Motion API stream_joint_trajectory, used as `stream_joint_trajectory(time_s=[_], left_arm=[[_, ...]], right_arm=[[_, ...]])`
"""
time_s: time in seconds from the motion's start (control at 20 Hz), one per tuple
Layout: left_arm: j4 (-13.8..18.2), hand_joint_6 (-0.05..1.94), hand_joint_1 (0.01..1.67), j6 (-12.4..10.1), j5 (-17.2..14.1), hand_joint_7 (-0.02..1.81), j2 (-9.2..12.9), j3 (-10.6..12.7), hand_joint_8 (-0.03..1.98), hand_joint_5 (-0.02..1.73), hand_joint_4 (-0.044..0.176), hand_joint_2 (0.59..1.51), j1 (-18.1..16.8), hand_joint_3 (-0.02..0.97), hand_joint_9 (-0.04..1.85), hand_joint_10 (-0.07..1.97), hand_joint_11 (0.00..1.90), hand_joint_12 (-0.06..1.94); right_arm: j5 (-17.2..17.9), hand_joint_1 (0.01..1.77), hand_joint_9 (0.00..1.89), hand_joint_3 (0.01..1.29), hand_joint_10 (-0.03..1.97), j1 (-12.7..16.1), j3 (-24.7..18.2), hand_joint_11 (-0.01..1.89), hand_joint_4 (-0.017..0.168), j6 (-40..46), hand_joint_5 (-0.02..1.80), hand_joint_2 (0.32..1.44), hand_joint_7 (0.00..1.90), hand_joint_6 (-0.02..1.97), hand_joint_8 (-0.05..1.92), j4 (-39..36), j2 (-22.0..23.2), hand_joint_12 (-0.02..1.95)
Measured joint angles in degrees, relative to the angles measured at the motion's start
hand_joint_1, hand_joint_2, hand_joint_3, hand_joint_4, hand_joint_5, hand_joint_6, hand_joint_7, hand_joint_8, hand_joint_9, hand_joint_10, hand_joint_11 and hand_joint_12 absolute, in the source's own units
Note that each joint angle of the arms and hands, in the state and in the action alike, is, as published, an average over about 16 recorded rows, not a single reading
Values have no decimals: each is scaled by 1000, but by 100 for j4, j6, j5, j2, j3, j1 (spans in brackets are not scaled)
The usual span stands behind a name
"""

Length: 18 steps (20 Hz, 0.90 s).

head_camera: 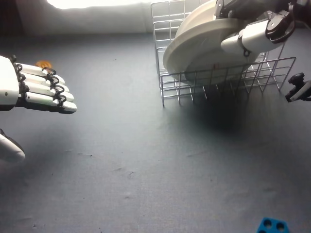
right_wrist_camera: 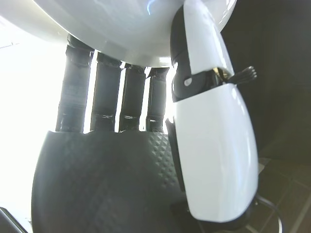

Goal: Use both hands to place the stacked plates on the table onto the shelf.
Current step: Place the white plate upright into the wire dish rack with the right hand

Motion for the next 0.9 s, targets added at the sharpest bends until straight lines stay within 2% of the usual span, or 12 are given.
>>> stream_joint_trajectory(time_s=[0.15,0.3,0.9], left_arm=[[23,18,17,47,10,102,22,-52,-5,81,6,1072,-18,21,100,13,17,281],[47,18,16,94,20,100,44,-101,-5,79,6,1072,-35,21,99,13,17,271],[88,17,15,195,48,108,114,-261,-5,90,5,1078,-82,22,106,13,16,266]], right_arm=[[14,1258,888,12,737,-32,2,569,4,20,773,1089,878,1133,1139,-42,0,1347],[24,1233,834,12,737,-60,5,519,3,28,747,1101,844,1125,1035,-60,-1,1364],[63,1128,614,12,652,-91,7,286,-6,69,665,1098,749,540,393,-256,-4,1388]])
